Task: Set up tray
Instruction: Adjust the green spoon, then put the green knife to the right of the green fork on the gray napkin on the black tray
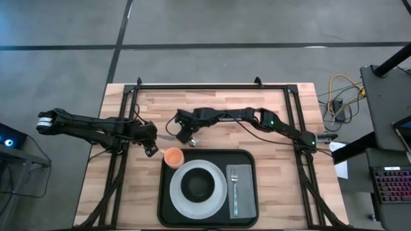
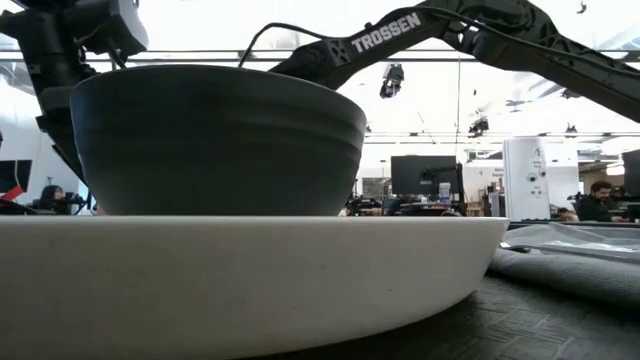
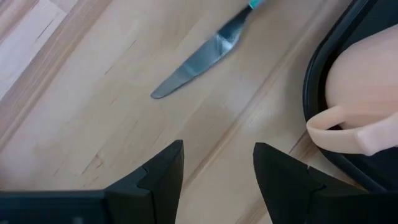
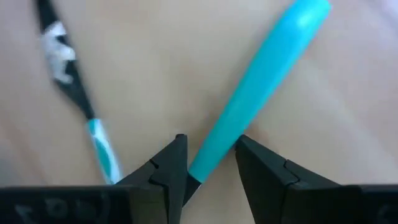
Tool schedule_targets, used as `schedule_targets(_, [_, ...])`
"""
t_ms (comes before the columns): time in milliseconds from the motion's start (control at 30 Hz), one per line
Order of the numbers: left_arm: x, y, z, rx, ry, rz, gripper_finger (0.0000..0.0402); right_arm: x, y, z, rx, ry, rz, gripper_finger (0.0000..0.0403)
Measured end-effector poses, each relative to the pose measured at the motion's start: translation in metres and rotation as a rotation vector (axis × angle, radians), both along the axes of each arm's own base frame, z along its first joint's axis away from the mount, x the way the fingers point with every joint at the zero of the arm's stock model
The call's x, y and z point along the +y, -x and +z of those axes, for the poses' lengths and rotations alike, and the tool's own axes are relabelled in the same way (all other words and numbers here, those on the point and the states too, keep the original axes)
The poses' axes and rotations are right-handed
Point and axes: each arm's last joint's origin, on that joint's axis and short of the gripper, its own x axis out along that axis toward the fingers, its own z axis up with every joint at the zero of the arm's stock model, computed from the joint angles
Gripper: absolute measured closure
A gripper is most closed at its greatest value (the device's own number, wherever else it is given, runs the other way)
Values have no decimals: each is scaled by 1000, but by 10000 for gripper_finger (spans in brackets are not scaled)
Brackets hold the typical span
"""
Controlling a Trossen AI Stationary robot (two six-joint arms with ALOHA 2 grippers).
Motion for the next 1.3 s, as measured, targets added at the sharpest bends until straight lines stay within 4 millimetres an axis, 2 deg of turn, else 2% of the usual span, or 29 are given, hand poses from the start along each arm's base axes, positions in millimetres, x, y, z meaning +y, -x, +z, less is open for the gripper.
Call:
schedule_targets(167, [0, 0, 0, -4, 2, 5, 228, -15, 5, 6, 18, -4, -25, 276])
schedule_targets(267, [0, -1, 0, -10, 5, 11, 228, -19, 8, 21, 3, 7, 13, 273])
schedule_targets(367, [0, -1, 0, -15, 6, 15, 228, -17, 11, 45, -27, 64, 121, 268])
schedule_targets(467, [0, -2, 1, -23, 2, 16, 228, -9, 9, 54, -30, 135, 325, 263])
schedule_targets(567, [1, -3, 1, -32, -18, 24, 228, 2, 7, 44, -3, 164, 545, 260])
schedule_targets(667, [1, -3, 1, -38, -23, 26, 228, 11, 5, 36, 13, 181, 661, 259])
schedule_targets(833, [1, -3, 1, -40, -23, 26, 228, 15, 3, 25, 16, 161, 645, 267])
schedule_targets(1000, [1, -4, 2, -48, -39, 32, 228, 13, -1, 21, -44, 186, 629, 275])
schedule_targets(1300, [1, -5, 2, -63, -39, 40, 228, 15, 5, 0, -19, 156, 641, 270])
